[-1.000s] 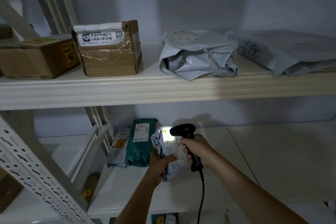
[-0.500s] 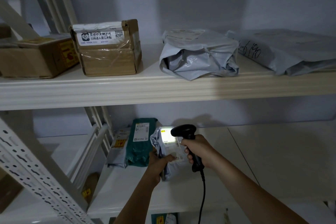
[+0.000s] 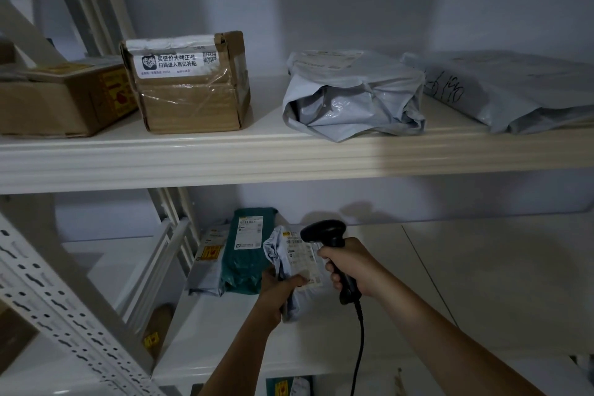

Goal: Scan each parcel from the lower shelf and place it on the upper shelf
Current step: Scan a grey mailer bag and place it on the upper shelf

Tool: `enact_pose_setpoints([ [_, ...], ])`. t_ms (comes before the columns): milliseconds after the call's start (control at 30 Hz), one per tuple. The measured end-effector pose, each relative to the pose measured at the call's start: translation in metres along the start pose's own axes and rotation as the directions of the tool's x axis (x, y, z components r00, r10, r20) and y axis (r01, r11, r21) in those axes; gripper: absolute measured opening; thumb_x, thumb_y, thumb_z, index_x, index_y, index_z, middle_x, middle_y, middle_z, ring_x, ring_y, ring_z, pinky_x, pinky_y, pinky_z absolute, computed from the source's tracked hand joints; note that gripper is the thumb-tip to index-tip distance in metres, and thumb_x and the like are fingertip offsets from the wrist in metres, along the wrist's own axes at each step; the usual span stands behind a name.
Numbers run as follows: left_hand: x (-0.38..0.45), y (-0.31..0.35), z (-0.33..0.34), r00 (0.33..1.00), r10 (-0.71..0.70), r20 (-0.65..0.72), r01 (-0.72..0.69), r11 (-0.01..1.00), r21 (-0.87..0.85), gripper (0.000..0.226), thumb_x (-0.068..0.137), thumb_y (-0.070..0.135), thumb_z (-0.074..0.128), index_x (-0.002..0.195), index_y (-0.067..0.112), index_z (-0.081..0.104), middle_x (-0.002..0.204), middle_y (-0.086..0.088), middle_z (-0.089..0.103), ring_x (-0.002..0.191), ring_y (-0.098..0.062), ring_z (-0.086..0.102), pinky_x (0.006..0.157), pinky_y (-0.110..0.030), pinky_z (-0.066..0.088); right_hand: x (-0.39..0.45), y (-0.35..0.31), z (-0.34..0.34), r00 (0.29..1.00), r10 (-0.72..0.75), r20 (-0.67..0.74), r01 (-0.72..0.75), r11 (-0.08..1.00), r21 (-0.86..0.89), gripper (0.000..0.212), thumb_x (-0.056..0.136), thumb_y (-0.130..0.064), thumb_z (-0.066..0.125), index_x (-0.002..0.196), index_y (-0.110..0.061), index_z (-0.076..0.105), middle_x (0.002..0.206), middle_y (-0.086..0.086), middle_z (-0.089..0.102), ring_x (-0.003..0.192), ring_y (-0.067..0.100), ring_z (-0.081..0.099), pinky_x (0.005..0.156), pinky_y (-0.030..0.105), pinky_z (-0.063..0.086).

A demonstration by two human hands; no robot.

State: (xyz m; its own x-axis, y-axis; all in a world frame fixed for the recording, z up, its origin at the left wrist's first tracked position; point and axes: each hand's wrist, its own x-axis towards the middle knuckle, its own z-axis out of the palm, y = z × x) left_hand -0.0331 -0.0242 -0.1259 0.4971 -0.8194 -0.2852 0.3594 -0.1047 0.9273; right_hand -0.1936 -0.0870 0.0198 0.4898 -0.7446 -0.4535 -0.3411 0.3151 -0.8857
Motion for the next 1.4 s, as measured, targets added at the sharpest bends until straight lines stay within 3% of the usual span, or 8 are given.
enact_pose_setpoints([
  [200, -0.001, 0.002, 0.000, 1.000, 0.008, 0.006, -0.009, 0.998, 0.059, 0.050, 0.065, -0.004, 0.084, 0.112, 0.000, 0.067, 0.107, -0.021, 0.073, 0.098, -0.035, 0.072, 0.089, -0.053, 0.057, -0.001, 0.002, 0.001, 1.000, -0.012, 0.005, 0.012, 1.000, -0.008, 0.012, 0.089, -0.012, 0.059, 0.077, -0.008, 0.057, 0.060, 0.007, 0.048, 0.041, 0.017, 0.040, 0.045, 0.025, 0.037],
  [633, -0.006, 0.003, 0.000, 1.000, -0.011, -0.023, 0.011, 1.000, 0.017, 0.050, 0.067, -0.014, 0.079, 0.114, -0.004, 0.065, 0.110, -0.020, 0.073, 0.099, -0.035, 0.072, 0.088, -0.050, 0.058, 0.004, 0.005, -0.001, 1.000, -0.019, 0.011, 0.019, 1.000, -0.019, 0.007, 0.088, -0.012, 0.062, 0.090, -0.006, 0.064, 0.063, 0.007, 0.050, 0.042, 0.017, 0.043, 0.045, 0.025, 0.039],
  [800, -0.007, 0.007, 0.000, 0.999, -0.028, -0.034, 0.028, 1.000, 0.000, 0.052, 0.068, -0.010, 0.080, 0.116, 0.000, 0.064, 0.111, -0.018, 0.073, 0.100, -0.032, 0.072, 0.086, -0.047, 0.059, 0.015, 0.012, -0.007, 0.997, -0.047, -0.056, 0.045, 0.998, -0.046, 0.008, 0.087, -0.011, 0.062, 0.083, -0.004, 0.063, 0.063, 0.011, 0.054, 0.045, 0.021, 0.048, 0.047, 0.028, 0.043],
  [900, -0.008, 0.008, 0.000, 0.999, -0.024, -0.031, 0.024, 1.000, -0.018, 0.046, 0.072, -0.009, 0.078, 0.115, 0.003, 0.066, 0.109, -0.014, 0.075, 0.100, -0.029, 0.073, 0.081, -0.037, 0.061, 0.032, 0.025, -0.017, 0.994, -0.016, -0.110, 0.008, 0.998, -0.070, 0.011, 0.086, -0.012, 0.061, 0.090, -0.001, 0.062, 0.070, 0.014, 0.057, 0.053, 0.024, 0.055, 0.052, 0.031, 0.049],
  [1100, -0.010, 0.007, -0.001, 0.997, -0.040, -0.059, 0.040, 0.999, -0.011, 0.046, 0.073, -0.006, 0.078, 0.116, 0.004, 0.066, 0.110, -0.014, 0.075, 0.103, -0.029, 0.072, 0.096, -0.044, 0.055, 0.074, 0.074, -0.037, 0.979, 0.101, -0.179, -0.149, 0.948, -0.281, 0.026, 0.081, -0.017, 0.062, 0.103, -0.002, 0.061, 0.085, 0.012, 0.059, 0.076, 0.025, 0.059, 0.067, 0.029, 0.043],
  [1233, -0.013, 0.003, -0.003, 0.997, -0.052, -0.051, 0.051, 0.999, -0.015, 0.047, 0.075, -0.008, 0.075, 0.119, 0.005, 0.065, 0.113, -0.014, 0.074, 0.104, -0.028, 0.071, 0.095, -0.041, 0.056, 0.089, 0.111, -0.042, 0.970, 0.124, -0.209, -0.224, 0.785, -0.578, 0.056, 0.090, -0.021, 0.065, 0.141, -0.006, 0.045, 0.133, 0.016, 0.057, 0.114, 0.029, 0.059, 0.088, 0.031, 0.051],
  [1300, -0.016, 0.004, -0.002, 0.997, -0.059, -0.047, 0.058, 0.998, -0.014, 0.048, 0.076, -0.009, 0.074, 0.121, 0.005, 0.064, 0.114, -0.014, 0.073, 0.105, -0.028, 0.071, 0.093, -0.039, 0.058, 0.092, 0.124, -0.041, 0.963, 0.106, -0.247, -0.250, 0.692, -0.677, 0.058, 0.093, -0.022, 0.059, 0.145, -0.006, 0.040, 0.137, 0.016, 0.055, 0.121, 0.031, 0.057, 0.095, 0.033, 0.050],
  [1400, -0.018, 0.004, 0.000, 0.996, -0.078, -0.045, 0.077, 0.997, -0.028, 0.048, 0.077, -0.011, 0.072, 0.122, 0.004, 0.063, 0.115, -0.016, 0.072, 0.107, -0.032, 0.070, 0.097, -0.047, 0.054, 0.091, 0.134, -0.039, 0.947, 0.164, -0.277, -0.315, 0.651, -0.690, 0.070, 0.096, -0.030, 0.057, 0.154, -0.008, 0.024, 0.144, 0.015, 0.049, 0.128, 0.029, 0.053, 0.101, 0.035, 0.047],
])
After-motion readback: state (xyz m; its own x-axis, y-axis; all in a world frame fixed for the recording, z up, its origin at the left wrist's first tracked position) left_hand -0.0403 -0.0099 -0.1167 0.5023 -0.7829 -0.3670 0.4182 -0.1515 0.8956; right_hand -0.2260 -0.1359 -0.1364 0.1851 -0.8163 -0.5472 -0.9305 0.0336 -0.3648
